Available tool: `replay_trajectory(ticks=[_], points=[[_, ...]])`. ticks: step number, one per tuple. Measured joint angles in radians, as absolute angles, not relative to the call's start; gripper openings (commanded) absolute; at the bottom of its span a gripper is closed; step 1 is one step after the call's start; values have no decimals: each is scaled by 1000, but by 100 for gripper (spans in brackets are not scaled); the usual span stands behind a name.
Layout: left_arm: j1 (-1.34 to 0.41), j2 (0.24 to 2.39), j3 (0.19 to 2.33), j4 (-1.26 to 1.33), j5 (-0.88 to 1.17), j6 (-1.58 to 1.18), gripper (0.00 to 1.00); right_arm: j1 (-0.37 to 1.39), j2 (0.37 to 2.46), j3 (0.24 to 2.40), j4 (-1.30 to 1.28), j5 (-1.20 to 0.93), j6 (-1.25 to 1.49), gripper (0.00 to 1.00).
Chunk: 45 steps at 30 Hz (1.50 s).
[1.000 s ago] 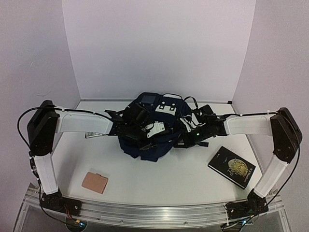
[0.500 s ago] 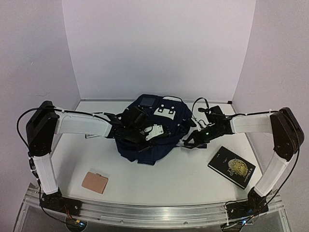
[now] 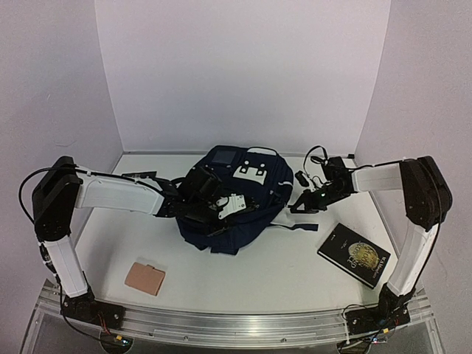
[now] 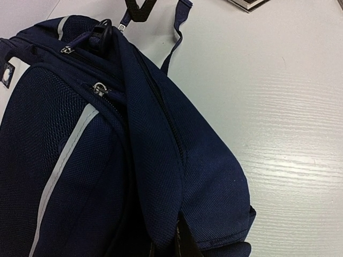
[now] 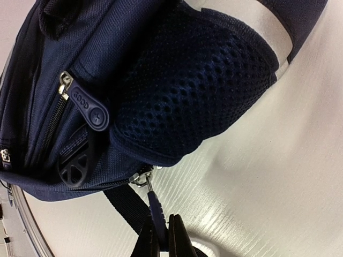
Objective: Pack the student bag
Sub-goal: Zip the student bag at the center of the board.
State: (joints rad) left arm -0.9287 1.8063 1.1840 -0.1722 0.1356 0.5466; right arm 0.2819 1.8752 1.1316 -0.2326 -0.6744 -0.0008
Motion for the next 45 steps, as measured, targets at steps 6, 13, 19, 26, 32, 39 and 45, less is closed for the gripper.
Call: replay_trajectory(ticks=[6, 13, 19, 26, 32, 39, 45], points=[[-935, 1811, 1189, -179, 147, 601, 1, 270, 1783, 1001, -200, -699, 0, 0], [-943, 1871, 1237, -175, 156, 664, 7, 234, 1664, 896, -220, -685, 12, 37], [-916, 1850, 1190, -151, 129, 697, 30, 204, 1616, 975, -329, -669, -53, 62], [-793, 1811, 1146, -150, 89, 698, 36, 213, 1623, 1223, -415, -644, -155, 75], [-728, 1811, 1156, -143, 33, 585, 46, 223, 1779, 1454, -443, -591, -238, 96], [-725, 1806, 1165, -167, 14, 289, 57, 226, 2114, 1776, -462, -504, -243, 96], [-727, 1800, 1164, -186, 16, 59, 56, 222, 2261, 1875, -471, -494, -207, 65]])
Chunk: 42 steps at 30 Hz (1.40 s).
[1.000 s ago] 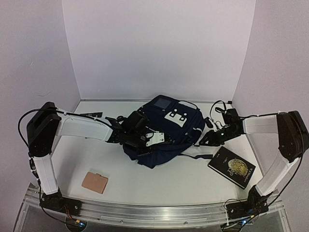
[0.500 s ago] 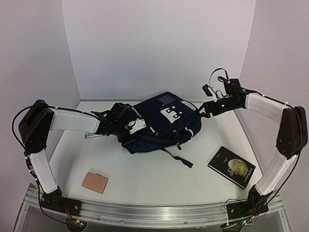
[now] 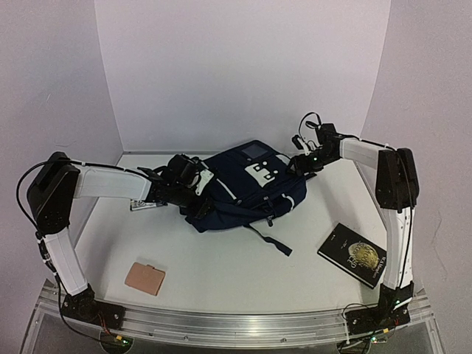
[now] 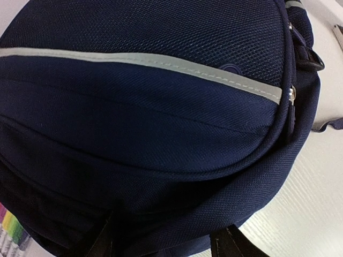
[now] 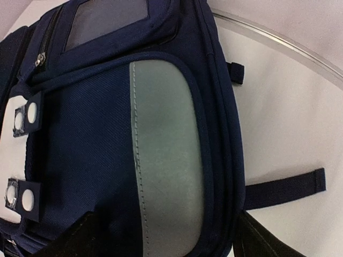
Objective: Pack the student bag
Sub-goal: Zip the student bag at the center of the board, then unzip the student bag at the center of the board.
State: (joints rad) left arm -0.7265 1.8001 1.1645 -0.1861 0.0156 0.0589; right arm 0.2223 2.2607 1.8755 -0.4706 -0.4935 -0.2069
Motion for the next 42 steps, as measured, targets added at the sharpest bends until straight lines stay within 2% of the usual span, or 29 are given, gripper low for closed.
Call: replay_trajectory(ticks=[4, 9, 11, 16, 24, 29, 35, 39, 42], points=[[-724, 1830, 1177, -199, 22, -38, 52, 189, 2256, 1852, -436, -560, -159, 40], [-697, 1946, 1315, -237, 28, -55, 49, 120, 2150, 1645, -365, -659, -106, 6], [-670, 1995, 1377, -238, 43, -48, 50, 91, 2079, 1558, -362, -681, -72, 0], [-614, 2072, 1504, -257, 54, -20, 56, 82, 1939, 1367, -336, -701, 44, 0], [-633, 1963, 1459, -354, 9, -70, 62, 104, 1792, 1134, -192, -708, 289, 0], [-772, 1918, 1506, -393, -2, -143, 62, 121, 1747, 1063, -144, -712, 381, 0], [-971, 2026, 1713, -431, -12, -268, 64, 127, 1742, 1048, -119, -711, 436, 0], [-1025, 2103, 1790, -451, -41, -325, 66, 127, 1742, 1048, -117, -711, 450, 0], [-1030, 2136, 1798, -480, -65, -373, 62, 127, 1742, 1048, -117, -711, 454, 0]])
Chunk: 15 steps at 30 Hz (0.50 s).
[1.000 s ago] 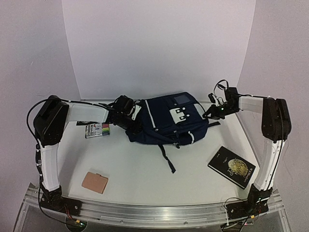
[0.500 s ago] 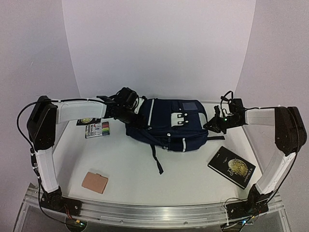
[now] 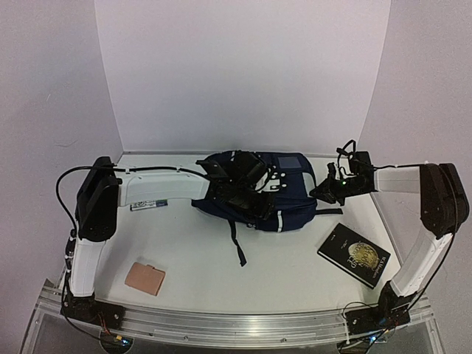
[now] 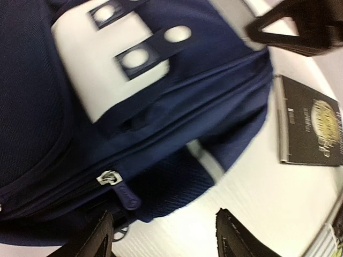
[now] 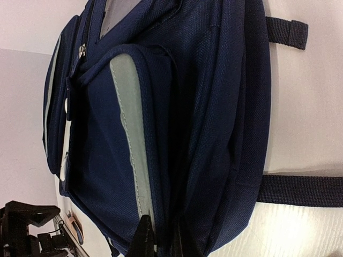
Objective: Pack the student bag
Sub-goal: Unzip the student bag at the center of the board.
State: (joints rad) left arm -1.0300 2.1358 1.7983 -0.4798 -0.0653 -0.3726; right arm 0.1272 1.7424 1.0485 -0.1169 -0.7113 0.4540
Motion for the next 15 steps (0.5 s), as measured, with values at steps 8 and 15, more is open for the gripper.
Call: replay_trajectory(ticks=[8, 15], points=[[-1017, 2209, 1850, -540, -179, -476, 55, 128, 1742, 1048, -116, -711, 457, 0], [-1017, 2284, 1941, -544, -214, -497, 52, 128, 1742, 1048, -117, -711, 458, 0]])
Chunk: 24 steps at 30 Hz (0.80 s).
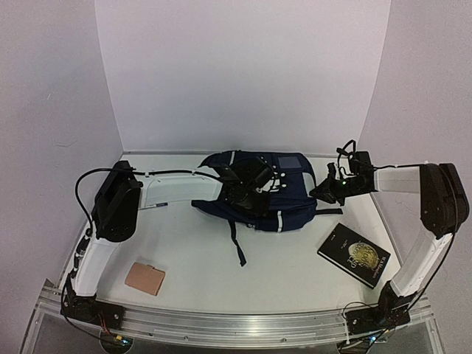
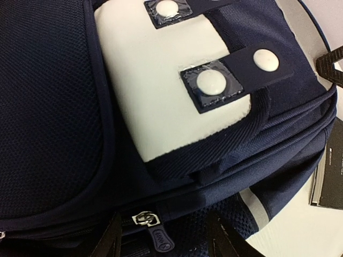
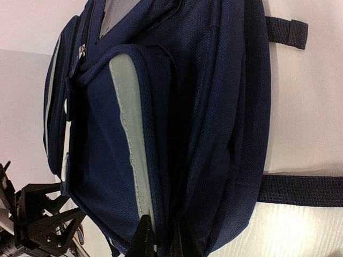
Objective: Pack the student bag
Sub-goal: Unzip the student bag at the center of the board.
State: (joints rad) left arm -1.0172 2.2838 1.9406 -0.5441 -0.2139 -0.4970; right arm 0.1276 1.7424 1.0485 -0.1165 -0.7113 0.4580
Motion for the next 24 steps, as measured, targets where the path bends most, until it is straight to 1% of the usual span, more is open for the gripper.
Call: replay_trajectory(ticks=[7, 13, 17, 19, 24], points=[[-1018, 2322, 1994, -576, -228, -509, 43, 128, 1742, 1048, -116, -711, 458, 0], [-1018, 2323, 1990, -598, -234, -537, 43, 128, 1742, 1048, -116, -711, 458, 0], [-1018, 2323, 1950, -588, -227, -551, 42, 129, 1742, 1048, -117, -711, 458, 0], [-1018, 2323, 1937, -583, -222, -552, 37, 130, 1742, 1048, -117, -712, 458, 0], [-1010, 2323, 1936, -586, -221, -552, 17, 130, 1742, 1048, -117, -711, 457, 0]])
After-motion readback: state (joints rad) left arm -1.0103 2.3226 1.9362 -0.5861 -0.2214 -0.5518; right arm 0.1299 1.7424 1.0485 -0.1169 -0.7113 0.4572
